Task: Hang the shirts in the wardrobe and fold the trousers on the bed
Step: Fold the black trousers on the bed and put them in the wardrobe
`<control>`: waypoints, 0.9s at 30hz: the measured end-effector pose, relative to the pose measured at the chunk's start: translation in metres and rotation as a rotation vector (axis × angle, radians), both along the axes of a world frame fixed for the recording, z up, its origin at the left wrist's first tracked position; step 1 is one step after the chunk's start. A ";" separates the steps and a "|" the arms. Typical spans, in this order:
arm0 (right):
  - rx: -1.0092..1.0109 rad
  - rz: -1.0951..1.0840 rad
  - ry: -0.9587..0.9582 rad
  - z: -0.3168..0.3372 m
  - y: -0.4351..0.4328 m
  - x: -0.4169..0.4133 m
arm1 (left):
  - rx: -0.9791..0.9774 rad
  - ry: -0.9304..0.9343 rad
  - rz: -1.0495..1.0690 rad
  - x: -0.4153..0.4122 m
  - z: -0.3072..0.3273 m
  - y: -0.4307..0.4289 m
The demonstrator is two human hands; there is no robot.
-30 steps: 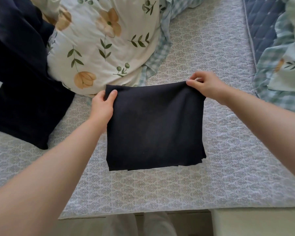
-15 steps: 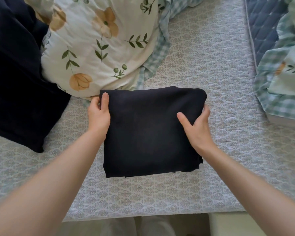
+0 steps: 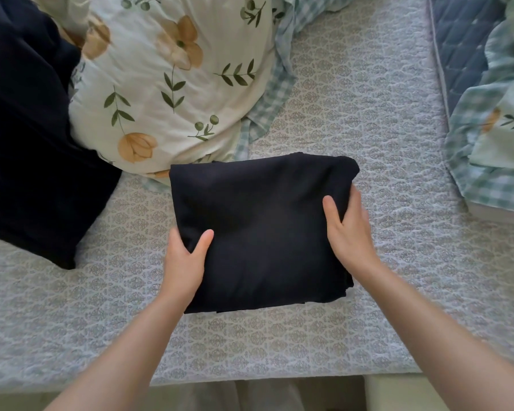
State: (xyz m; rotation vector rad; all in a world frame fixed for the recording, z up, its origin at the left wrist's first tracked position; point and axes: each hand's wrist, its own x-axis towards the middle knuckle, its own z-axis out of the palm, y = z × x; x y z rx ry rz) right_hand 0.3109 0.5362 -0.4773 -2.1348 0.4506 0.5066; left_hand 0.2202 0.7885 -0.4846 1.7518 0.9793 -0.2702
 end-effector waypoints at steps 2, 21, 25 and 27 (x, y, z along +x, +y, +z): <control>0.053 -0.109 0.058 0.007 0.000 -0.014 | -0.021 -0.026 0.021 0.003 0.003 -0.003; 0.203 -0.165 0.062 0.091 0.007 -0.045 | -0.228 -0.138 0.314 -0.037 0.097 -0.009; 0.197 -0.111 0.069 0.131 0.024 -0.066 | -0.227 -0.153 0.350 -0.063 0.134 0.008; 0.194 -0.092 0.062 0.151 0.037 -0.077 | -0.227 -0.169 0.370 -0.080 0.152 0.019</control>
